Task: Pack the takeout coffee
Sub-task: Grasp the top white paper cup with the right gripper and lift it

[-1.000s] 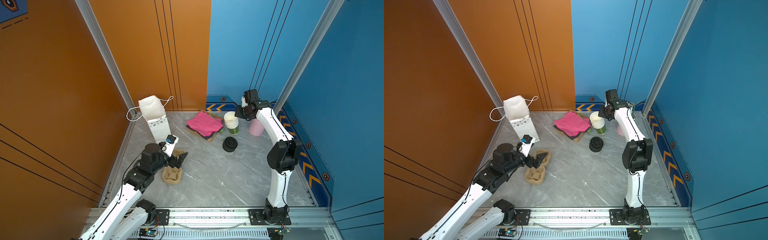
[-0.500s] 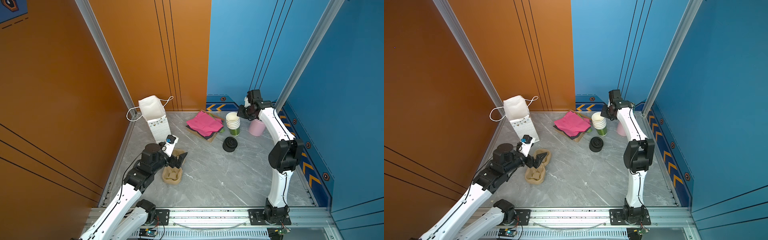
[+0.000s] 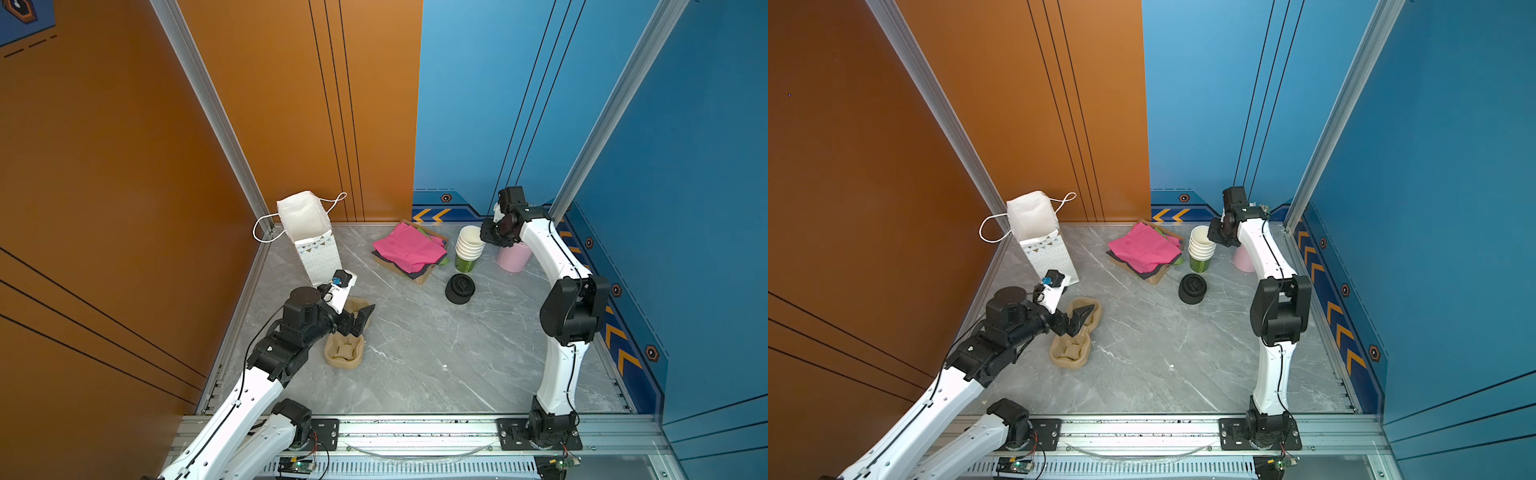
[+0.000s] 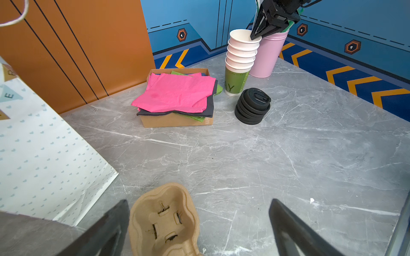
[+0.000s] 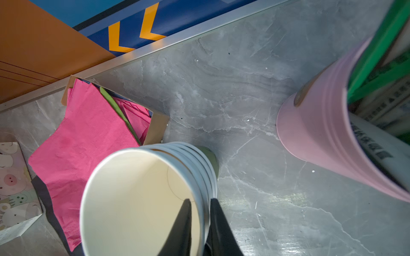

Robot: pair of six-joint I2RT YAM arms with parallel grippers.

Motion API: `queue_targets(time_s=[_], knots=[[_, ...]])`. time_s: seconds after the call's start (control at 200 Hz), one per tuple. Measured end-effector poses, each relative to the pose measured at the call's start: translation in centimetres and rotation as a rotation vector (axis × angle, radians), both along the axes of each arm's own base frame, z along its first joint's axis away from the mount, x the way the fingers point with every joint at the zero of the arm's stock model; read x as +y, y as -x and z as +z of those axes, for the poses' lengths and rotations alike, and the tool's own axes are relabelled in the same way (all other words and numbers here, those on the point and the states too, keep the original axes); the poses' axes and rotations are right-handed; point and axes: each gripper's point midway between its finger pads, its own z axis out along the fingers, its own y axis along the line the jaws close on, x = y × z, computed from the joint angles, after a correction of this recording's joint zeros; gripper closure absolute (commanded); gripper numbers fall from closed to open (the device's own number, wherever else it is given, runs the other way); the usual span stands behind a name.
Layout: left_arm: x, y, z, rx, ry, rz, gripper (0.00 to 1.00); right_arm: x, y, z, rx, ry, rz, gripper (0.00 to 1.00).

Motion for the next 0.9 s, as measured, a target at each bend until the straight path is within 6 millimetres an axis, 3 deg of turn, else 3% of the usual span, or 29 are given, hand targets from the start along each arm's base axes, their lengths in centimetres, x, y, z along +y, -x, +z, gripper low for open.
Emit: queue_targets(time_s=[0.28, 0.666, 0.901], knots=[[0.0, 0.0, 0.0, 0.000, 0.000, 0.000, 0.02, -0.2, 0.2, -0.1, 0.010, -0.007, 0.003, 0.98], [0.0, 0.0, 0.0, 0.000, 0.000, 0.000, 0.02, 0.0, 0.4, 0.1, 0.019, -0.015, 0.010, 0.99], [0.0, 0.0, 0.0, 0.000, 0.000, 0.000, 0.02, 0.6, 0.6, 1.8, 0.003, -0.010, 0.034, 0.96]])
